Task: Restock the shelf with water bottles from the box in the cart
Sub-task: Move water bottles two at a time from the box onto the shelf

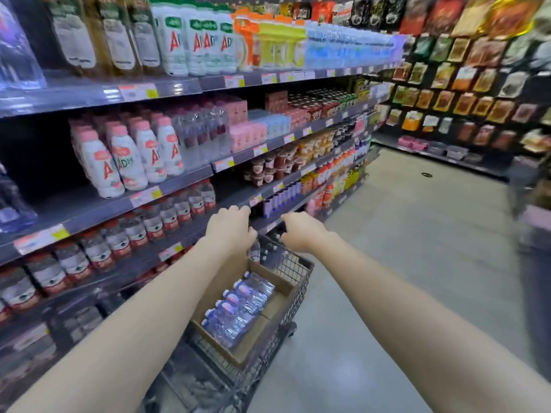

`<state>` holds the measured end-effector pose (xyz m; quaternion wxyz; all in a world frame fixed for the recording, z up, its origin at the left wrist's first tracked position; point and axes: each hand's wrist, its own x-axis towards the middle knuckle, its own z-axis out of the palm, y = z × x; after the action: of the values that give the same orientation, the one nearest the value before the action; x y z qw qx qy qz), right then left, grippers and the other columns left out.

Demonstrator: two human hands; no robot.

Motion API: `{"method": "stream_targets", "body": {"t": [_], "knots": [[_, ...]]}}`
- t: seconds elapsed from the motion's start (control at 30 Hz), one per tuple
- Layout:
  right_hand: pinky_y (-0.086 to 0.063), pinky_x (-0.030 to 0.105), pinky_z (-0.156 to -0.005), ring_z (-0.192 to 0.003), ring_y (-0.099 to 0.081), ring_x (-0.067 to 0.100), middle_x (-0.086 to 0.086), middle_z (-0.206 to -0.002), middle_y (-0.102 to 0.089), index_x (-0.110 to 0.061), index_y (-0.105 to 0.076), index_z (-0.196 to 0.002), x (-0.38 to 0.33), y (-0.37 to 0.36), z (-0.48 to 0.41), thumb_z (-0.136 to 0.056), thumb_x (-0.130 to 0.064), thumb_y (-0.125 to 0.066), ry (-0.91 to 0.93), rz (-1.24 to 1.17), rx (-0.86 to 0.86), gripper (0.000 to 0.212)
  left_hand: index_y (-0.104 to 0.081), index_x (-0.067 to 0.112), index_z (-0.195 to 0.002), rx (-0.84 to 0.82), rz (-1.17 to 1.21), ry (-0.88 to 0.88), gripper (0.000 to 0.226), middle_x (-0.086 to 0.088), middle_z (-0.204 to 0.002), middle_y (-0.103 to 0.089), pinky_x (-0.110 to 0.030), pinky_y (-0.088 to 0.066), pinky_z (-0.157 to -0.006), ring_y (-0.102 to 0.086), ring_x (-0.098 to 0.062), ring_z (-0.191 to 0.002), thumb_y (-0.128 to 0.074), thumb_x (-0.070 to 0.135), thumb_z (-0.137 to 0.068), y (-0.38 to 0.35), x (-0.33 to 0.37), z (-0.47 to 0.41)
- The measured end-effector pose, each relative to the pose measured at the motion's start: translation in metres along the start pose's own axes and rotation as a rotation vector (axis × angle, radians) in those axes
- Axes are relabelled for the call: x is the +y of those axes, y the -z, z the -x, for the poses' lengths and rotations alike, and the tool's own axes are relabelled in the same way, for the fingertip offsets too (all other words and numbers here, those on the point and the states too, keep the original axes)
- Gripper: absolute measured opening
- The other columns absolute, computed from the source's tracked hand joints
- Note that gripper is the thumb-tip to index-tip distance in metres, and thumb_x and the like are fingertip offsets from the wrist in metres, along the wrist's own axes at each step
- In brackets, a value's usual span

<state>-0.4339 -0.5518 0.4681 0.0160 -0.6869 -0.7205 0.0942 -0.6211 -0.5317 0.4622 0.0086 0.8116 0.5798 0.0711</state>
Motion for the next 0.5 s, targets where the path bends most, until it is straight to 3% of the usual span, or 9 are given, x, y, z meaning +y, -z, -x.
{"method": "stream_targets", "body": {"t": [0.33,0.43,0.5], "knots": [[-0.05,0.037,-0.073,-0.094,-0.059,0.032,0.013,-0.113,-0.064,-0.008,-0.06,-0.108,0.042,-0.038,-0.198,-0.096,-0.021,-0.052,-0.036,-0.069,-0.187,0.02,-0.056,0.012,-0.132,-0.153,0.04,0.096,0.042,-0.013,-0.133,-0.061,-0.044,-0.049,-0.093,-0.058,-0.038,-0.12,-0.054,0.037,-0.098,-0.08,-0.028,-0.171],[-0.053,0.038,-0.082,-0.106,-0.063,0.035,0.015,-0.12,-0.066,-0.008,-0.062,-0.117,0.043,-0.066,-0.245,-0.092,-0.02,-0.053,-0.001,-0.097,-0.257,0.03,-0.055,0.011,-0.123,-0.208,0.035,0.16,0.035,-0.015,-0.13,-0.062,-0.045,-0.047,-0.092,-0.058,-0.039,-0.118,-0.053,0.035,-0.099,-0.107,-0.049,-0.196],[-0.051,0.036,-0.076,-0.1,-0.063,0.035,0.016,-0.115,-0.068,-0.008,-0.062,-0.114,0.043,-0.087,-0.276,-0.09,-0.02,-0.053,0.02,-0.117,-0.308,0.028,-0.055,0.011,-0.127,-0.247,0.024,0.222,0.038,-0.016,-0.131,-0.061,-0.044,-0.047,-0.095,-0.059,-0.04,-0.12,-0.053,0.036,-0.099,-0.128,-0.066,-0.209]]}}
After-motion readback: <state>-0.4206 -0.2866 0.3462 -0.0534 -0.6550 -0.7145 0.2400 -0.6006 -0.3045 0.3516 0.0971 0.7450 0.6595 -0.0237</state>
